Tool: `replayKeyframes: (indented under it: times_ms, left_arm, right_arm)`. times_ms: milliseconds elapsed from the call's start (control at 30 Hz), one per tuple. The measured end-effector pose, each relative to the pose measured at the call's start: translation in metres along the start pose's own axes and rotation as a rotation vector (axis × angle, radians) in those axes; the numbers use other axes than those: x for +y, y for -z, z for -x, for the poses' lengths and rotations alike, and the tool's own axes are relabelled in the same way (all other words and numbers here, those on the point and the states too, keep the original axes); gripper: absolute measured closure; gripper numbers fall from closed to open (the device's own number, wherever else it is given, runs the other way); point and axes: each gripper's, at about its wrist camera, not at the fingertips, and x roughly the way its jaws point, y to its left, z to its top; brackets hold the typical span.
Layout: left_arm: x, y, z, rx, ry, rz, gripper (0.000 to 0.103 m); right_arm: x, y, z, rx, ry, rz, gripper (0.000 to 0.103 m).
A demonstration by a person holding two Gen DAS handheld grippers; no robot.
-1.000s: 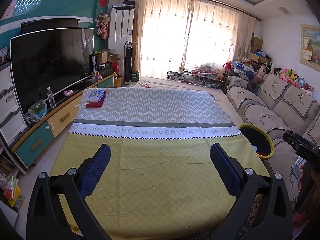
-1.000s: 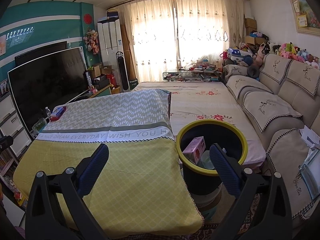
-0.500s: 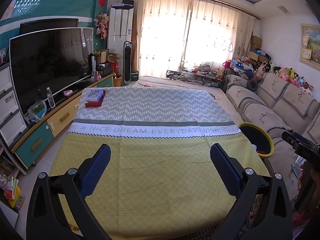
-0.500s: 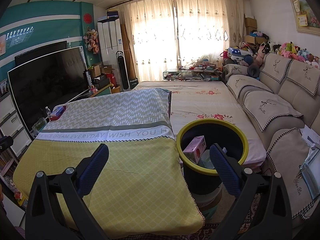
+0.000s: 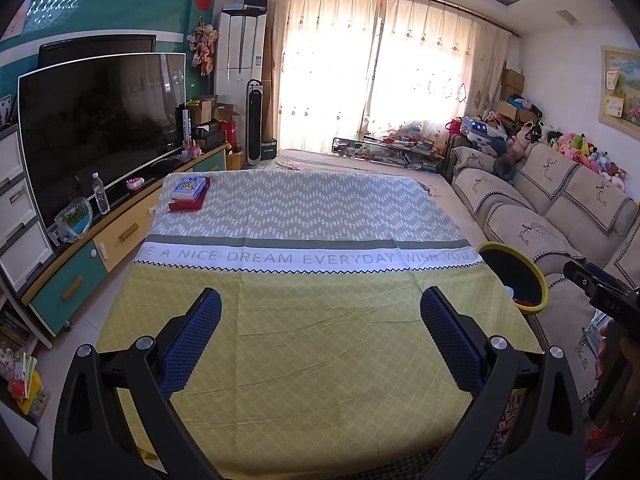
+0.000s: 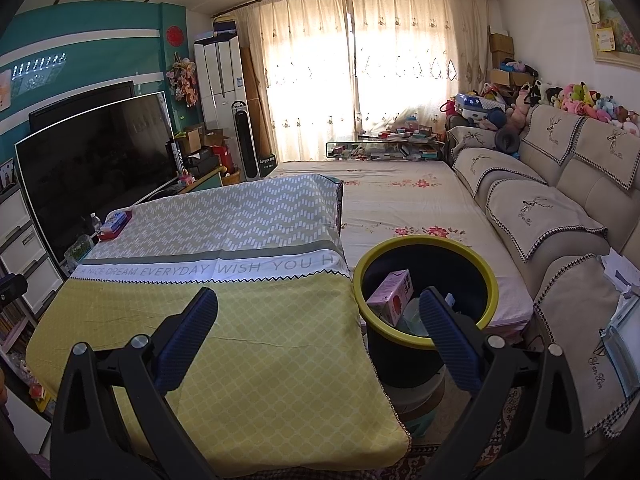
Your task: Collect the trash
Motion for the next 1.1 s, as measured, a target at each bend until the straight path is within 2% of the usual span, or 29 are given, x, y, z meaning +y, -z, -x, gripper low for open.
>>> replayKeyframes:
  times_ms: [900, 1100]
  left_arm:
    - [-0.0016, 0.0029, -0.0034, 0.013, 0.018, 0.004, 0.005]
    - [-0.0018, 0.0013, -0.0043, 0.016, 0.049, 0.018, 0.005]
  right_arm:
    - [0.0007, 0.0056, -0.0061, 0.009, -0.002, -0.001, 0.007]
    - [0.0011, 0.0064, -0.0072, 0.012, -0.002, 0.000, 0.007]
